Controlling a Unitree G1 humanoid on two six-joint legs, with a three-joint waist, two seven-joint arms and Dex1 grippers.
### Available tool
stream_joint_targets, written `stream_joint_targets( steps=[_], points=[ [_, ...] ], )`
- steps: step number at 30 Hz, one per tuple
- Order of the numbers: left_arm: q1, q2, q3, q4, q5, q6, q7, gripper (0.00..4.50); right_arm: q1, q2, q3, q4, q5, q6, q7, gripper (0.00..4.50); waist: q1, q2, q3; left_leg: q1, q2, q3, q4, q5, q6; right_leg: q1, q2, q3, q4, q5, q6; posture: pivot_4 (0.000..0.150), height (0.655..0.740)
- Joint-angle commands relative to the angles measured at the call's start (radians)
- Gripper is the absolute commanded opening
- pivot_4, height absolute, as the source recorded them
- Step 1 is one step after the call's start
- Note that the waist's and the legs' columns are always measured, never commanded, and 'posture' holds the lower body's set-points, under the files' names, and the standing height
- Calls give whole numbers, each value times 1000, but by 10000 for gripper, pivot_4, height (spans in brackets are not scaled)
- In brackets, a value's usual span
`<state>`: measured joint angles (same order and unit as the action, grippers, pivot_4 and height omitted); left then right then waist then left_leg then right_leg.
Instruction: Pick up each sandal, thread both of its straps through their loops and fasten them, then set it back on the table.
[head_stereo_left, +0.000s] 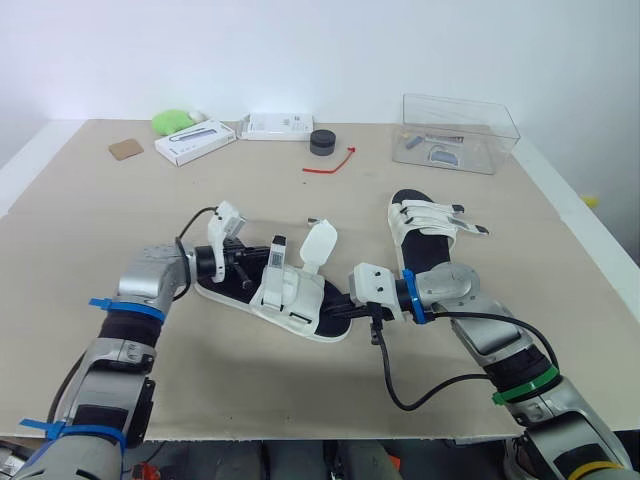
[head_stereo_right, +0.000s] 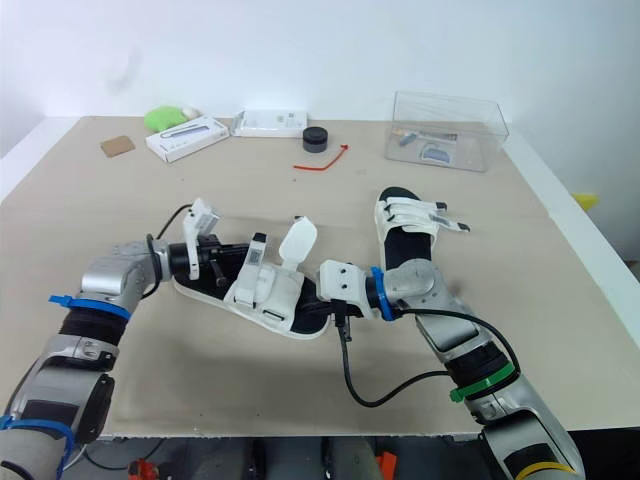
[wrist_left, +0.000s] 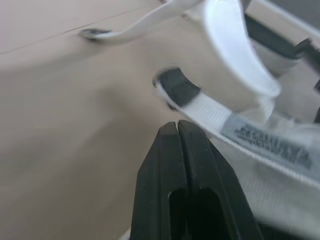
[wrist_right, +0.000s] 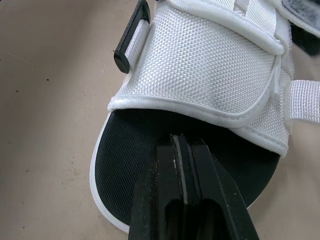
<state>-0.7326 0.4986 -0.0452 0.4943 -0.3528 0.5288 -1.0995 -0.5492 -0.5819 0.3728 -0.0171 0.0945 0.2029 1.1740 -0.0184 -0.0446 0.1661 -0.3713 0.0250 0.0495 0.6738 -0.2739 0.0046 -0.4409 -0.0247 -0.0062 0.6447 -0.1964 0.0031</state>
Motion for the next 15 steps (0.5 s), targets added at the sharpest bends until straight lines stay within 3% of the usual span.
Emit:
stream_joint_targets(
  steps=[1,15],
  points=[
    [1,32,27,-15,3,-16,-10,671,18,-24,3,21,-24,21,4,0,0,0,0,0,0,0,0,0,0,0,0,0,0,0,0,1500,7400],
    [18,-24,59,-219,-130,107,-18,671,14,-16,6,24,-24,25,0,0,0,0,0,0,0,0,0,0,0,0,0,0,0,1,-1,1500,7400]
  ],
)
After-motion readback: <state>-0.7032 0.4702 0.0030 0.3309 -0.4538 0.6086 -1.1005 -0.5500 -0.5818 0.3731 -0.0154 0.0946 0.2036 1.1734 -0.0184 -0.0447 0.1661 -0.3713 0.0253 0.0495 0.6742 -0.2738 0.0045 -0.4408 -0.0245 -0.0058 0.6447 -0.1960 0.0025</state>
